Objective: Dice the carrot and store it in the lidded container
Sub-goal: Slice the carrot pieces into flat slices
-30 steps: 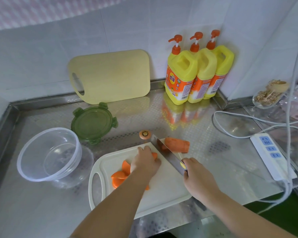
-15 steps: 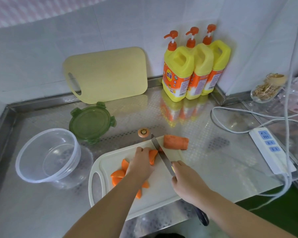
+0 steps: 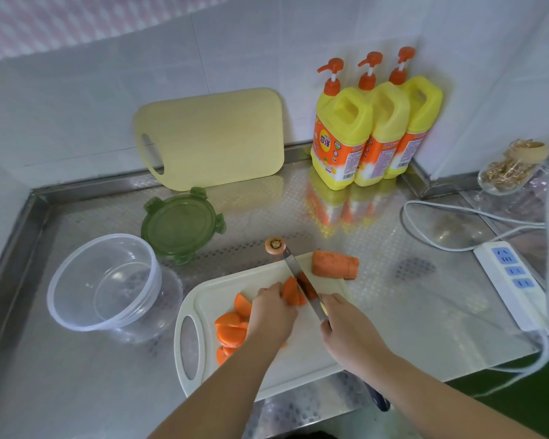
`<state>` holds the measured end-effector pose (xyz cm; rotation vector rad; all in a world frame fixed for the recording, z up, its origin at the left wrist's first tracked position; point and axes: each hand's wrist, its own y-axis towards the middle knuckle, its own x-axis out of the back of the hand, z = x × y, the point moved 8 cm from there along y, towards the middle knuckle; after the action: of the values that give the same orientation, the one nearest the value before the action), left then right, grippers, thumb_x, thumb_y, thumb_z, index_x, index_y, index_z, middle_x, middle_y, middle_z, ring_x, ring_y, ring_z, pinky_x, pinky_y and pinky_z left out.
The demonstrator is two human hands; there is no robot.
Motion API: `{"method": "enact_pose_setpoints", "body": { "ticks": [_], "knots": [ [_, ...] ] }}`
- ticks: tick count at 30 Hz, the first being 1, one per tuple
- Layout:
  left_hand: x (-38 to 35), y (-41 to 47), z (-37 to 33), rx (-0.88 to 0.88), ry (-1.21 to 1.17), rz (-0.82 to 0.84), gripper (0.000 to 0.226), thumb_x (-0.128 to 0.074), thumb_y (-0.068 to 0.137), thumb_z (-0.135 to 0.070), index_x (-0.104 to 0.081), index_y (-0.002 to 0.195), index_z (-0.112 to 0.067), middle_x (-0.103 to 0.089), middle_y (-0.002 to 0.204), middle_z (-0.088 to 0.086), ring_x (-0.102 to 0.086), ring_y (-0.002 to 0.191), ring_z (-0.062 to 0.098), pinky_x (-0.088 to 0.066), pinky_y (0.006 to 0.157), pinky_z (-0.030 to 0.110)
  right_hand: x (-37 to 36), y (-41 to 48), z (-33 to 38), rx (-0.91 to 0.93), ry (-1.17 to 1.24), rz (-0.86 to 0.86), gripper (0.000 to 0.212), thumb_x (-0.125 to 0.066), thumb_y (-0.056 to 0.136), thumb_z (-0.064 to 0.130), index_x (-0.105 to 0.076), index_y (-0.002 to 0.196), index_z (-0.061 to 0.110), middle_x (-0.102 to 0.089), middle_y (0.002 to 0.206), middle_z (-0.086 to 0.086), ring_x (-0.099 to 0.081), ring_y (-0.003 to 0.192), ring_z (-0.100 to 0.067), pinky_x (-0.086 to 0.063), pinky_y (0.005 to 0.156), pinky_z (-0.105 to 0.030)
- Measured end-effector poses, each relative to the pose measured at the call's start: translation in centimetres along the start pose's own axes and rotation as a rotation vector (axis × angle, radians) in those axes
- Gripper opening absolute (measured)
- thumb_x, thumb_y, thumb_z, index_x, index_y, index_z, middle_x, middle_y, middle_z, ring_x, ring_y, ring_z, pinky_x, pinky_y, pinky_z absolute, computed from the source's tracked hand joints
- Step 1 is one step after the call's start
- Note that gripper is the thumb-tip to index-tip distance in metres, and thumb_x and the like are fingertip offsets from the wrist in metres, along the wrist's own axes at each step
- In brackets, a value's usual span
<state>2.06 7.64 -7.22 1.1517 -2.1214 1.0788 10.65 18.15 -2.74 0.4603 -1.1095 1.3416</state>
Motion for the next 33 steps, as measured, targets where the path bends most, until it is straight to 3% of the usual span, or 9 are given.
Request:
{"method": "enact_pose_setpoints", "body": {
  "ticks": [3,6,8,13,17,23,26,30,33],
  "knots": [
    [0.9,0.3,1.1,0.085,-0.126,-0.043,0.039,-0.051,0.095,-0.022,-0.050,0.134,-0.018,-0.061,0.122,0.004,-0.058,0.108,0.021,-0.041,0.081,0.021,0.1,-0.2,-0.2,-0.012,-0.025,-0.003,0.033,-0.035,0.097,0.015,-0.043,0.128,0.019,-0.046,0.112,0.006,-0.044,0.075,-0.008,-0.032,0.062,-0.018],
    [1.0,0.7,1.6,0.138,-0.230,-0.059,0.033,-0.055,0.092,-0.022,-0.056,0.125,-0.018,-0.066,0.111,0.002,-0.061,0.100,0.018,-0.046,0.082,0.024,-0.1,-0.1,0.1,-0.008,-0.026,0.000,0.034,-0.034,0.097,0.014,-0.042,0.130,0.018,-0.046,0.120,0.005,-0.042,0.079,-0.008,-0.033,0.066,-0.018],
    [0.5,0.7,1.6,0.159,-0.288,-0.041,0.028,-0.057,0.091,-0.021,-0.056,0.119,-0.017,-0.068,0.103,0.004,-0.063,0.097,0.019,-0.051,0.085,0.030,-0.3,-0.2,0.2,-0.006,-0.020,0.002,0.035,-0.035,0.097,0.014,-0.040,0.132,0.018,-0.045,0.122,0.005,-0.041,0.080,-0.007,-0.031,0.061,-0.015],
    [0.2,0.8,1.8,0.183,-0.332,-0.041,0.020,-0.057,0.091,-0.022,-0.056,0.110,-0.017,-0.069,0.098,0.005,-0.065,0.093,0.021,-0.053,0.086,0.036,-0.9,-0.5,0.0,0.015,-0.025,0.018,0.037,-0.035,0.096,0.014,-0.039,0.133,0.019,-0.043,0.113,0.008,-0.037,0.062,-0.001,-0.030,0.050,-0.015],
    [0.5,1.1,1.6,0.159,-0.276,-0.034,0.022,-0.054,0.090,-0.024,-0.067,0.104,-0.012,-0.071,0.095,0.004,-0.065,0.091,0.021,-0.051,0.082,0.030,-0.8,-0.6,0.0,0.027,-0.042,0.012,0.035,-0.035,0.096,0.014,-0.040,0.131,0.018,-0.035,0.102,0.012,-0.035,0.058,0.000,-0.029,0.049,-0.016],
    [0.7,0.7,2.1,0.180,-0.375,-0.033,0.009,-0.056,0.087,-0.017,-0.064,0.086,-0.019,-0.071,0.077,0.004,-0.068,0.082,0.023,-0.055,0.082,0.038,-1.5,-0.5,0.7,0.105,-0.035,0.069,0.035,-0.035,0.096,0.013,-0.041,0.129,0.019,-0.044,0.114,0.008,-0.039,0.062,-0.007,-0.030,0.051,-0.016],
    [1.0,0.4,2.6,0.215,-0.428,-0.044,0.019,-0.057,0.086,-0.017,-0.056,0.069,-0.025,-0.071,0.071,0.007,-0.069,0.080,0.027,-0.056,0.081,0.043,-1.3,-0.2,1.1,0.158,-0.025,0.090,0.036,-0.035,0.096,0.011,-0.042,0.130,0.017,-0.043,0.110,0.007,-0.040,0.067,-0.007,-0.031,0.053,-0.014],
    [0.9,0.6,2.9,0.223,-0.436,-0.039,0.014,-0.057,0.083,-0.019,-0.060,0.070,-0.021,-0.071,0.069,0.008,-0.068,0.078,0.029,-0.057,0.078,0.044,-0.5,0.2,0.8,0.140,-0.060,0.085,0.028,-0.035,0.097,0.012,-0.046,0.122,0.012,-0.032,0.083,0.014,-0.035,0.060,-0.001,-0.034,0.055,-0.014],
    [0.7,0.7,3.2,0.238,-0.452,-0.046,0.011,-0.057,0.085,-0.028,-0.061,0.077,-0.022,-0.071,0.073,0.005,-0.068,0.078,0.026,-0.058,0.077,0.041,0.2,0.1,0.4,0.098,-0.072,0.024,0.032,-0.036,0.097,0.014,-0.044,0.128,0.016,-0.035,0.088,0.013,-0.039,0.064,-0.004,-0.032,0.054,-0.015]
  ]
}}
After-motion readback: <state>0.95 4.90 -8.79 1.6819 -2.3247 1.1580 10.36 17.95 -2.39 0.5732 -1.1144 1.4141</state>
